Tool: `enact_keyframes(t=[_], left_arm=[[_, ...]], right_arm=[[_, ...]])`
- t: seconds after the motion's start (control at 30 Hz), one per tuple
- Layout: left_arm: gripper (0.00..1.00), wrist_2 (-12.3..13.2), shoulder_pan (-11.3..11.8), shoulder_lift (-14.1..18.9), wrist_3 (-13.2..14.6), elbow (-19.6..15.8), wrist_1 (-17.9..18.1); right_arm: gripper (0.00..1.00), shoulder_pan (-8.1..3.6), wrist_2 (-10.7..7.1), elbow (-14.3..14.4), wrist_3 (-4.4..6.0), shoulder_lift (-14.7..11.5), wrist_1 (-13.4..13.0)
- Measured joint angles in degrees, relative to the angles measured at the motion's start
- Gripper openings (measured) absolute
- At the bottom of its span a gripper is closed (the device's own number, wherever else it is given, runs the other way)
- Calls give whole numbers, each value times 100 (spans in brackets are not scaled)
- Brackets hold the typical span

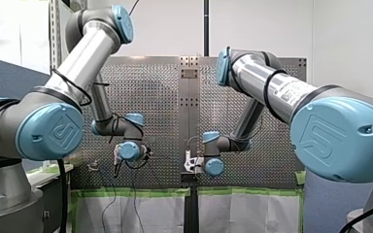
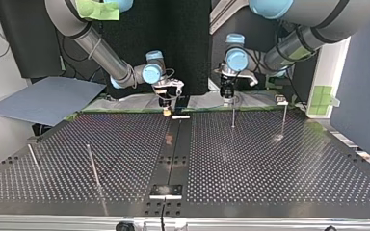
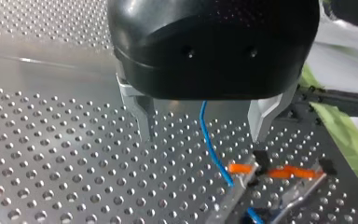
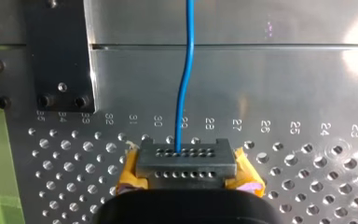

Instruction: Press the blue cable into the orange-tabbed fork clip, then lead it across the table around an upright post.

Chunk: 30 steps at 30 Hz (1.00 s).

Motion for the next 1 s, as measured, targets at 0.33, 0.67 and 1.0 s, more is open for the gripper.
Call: enact_keyframes(t=[0.33, 0.67, 1.0], left_arm=[[100, -349, -34, -278, -220, 491, -26], [100, -400, -46, -287, -236, 644, -69], [100, -447, -109, -289, -236, 661, -110]], right_arm=[[0, 1, -5, -1, -10, 0, 127], [0, -14, -5, -6, -17, 0, 191], [0, 8, -5, -20, -18, 0, 192]])
